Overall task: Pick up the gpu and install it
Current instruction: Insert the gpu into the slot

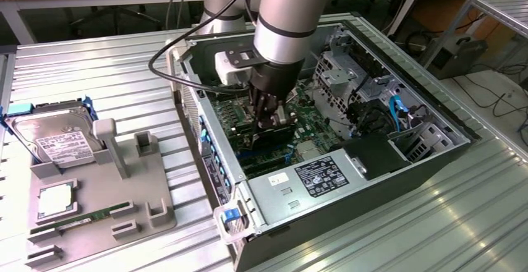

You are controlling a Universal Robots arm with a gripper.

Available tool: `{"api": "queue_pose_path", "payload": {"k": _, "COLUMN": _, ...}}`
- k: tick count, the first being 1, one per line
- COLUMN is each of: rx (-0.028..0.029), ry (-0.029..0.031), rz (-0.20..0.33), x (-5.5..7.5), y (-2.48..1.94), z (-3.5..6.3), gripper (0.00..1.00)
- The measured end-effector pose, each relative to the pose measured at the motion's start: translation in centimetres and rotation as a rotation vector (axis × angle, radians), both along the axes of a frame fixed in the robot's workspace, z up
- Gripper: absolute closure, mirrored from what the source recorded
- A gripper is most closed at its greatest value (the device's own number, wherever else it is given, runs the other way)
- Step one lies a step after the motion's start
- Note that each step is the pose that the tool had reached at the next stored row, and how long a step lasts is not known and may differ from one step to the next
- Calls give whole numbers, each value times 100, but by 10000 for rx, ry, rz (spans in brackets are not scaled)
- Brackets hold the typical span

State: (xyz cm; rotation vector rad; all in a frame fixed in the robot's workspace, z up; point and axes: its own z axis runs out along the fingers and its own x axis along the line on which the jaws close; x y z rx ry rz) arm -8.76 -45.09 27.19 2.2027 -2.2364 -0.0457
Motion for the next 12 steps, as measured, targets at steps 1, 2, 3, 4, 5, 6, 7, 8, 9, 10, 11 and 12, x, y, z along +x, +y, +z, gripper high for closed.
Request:
{"api": "queue_pose_path", "payload": {"k": 1, "rx": 5, "ry": 0, "rz": -1, "x": -1, "y": 0, "z": -12, "gripper": 89}}
{"api": "queue_pose_path", "payload": {"k": 2, "rx": -6, "ry": 5, "rz": -1, "x": -1, "y": -1, "z": -13, "gripper": 89}}
{"api": "queue_pose_path", "payload": {"k": 3, "rx": -4, "ry": 4, "rz": -1, "x": -1, "y": -1, "z": -16, "gripper": 89}}
{"api": "queue_pose_path", "payload": {"k": 4, "rx": -4, "ry": 4, "rz": -1, "x": -1, "y": -1, "z": -18, "gripper": 89}}
{"api": "queue_pose_path", "payload": {"k": 5, "rx": -8, "ry": 6, "rz": -1, "x": -2, "y": -1, "z": -19, "gripper": 89}}
{"api": "queue_pose_path", "payload": {"k": 6, "rx": -6, "ry": 5, "rz": 0, "x": -2, "y": -1, "z": -22, "gripper": 89}}
{"api": "queue_pose_path", "payload": {"k": 7, "rx": -4, "ry": 4, "rz": -1, "x": -2, "y": -1, "z": -24, "gripper": 89}}
{"api": "queue_pose_path", "payload": {"k": 8, "rx": -4, "ry": 4, "rz": -1, "x": -2, "y": -1, "z": -25, "gripper": 89}}
{"api": "queue_pose_path", "payload": {"k": 9, "rx": -2, "ry": 3, "rz": -1, "x": -2, "y": -1, "z": -24, "gripper": 89}}
{"api": "queue_pose_path", "payload": {"k": 10, "rx": 12, "ry": -5, "rz": -1, "x": -1, "y": 1, "z": -11, "gripper": 89}}
{"api": "queue_pose_path", "payload": {"k": 11, "rx": 17, "ry": -9, "rz": -1, "x": -1, "y": 1, "z": 18, "gripper": 89}}
{"api": "queue_pose_path", "payload": {"k": 12, "rx": 5, "ry": -1, "rz": -1, "x": -2, "y": 0, "z": 87, "gripper": 89}}
